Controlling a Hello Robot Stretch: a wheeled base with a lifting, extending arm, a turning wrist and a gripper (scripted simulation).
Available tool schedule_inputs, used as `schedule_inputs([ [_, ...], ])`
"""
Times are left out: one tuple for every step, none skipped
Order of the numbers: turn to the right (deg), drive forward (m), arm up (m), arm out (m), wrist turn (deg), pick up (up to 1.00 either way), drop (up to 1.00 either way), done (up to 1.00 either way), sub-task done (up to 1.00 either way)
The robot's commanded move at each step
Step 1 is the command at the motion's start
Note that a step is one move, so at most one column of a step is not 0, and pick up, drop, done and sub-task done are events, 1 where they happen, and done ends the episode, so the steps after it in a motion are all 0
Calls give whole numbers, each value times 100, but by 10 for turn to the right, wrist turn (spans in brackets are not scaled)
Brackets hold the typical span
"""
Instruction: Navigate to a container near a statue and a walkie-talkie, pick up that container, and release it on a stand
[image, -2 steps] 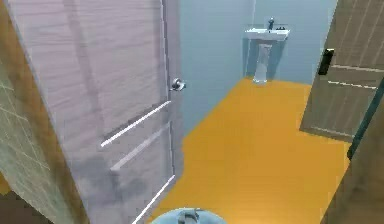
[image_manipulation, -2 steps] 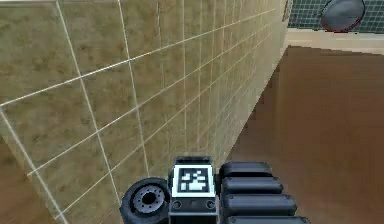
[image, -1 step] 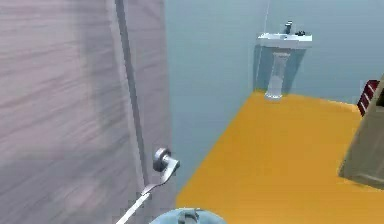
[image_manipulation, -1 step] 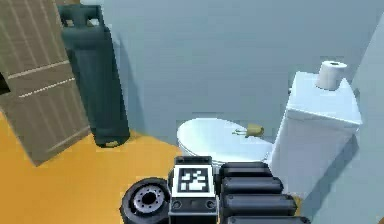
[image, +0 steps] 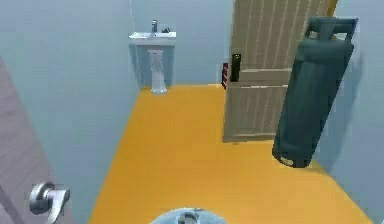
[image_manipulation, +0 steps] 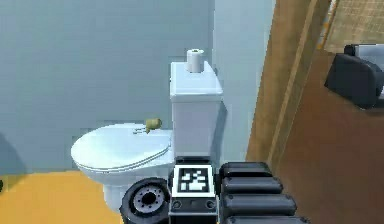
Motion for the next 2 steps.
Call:
schedule_inputs([
  [0,100,0,0,0,0,0,0,0],
  [0,100,0,0,0,0,0,0,0],
])
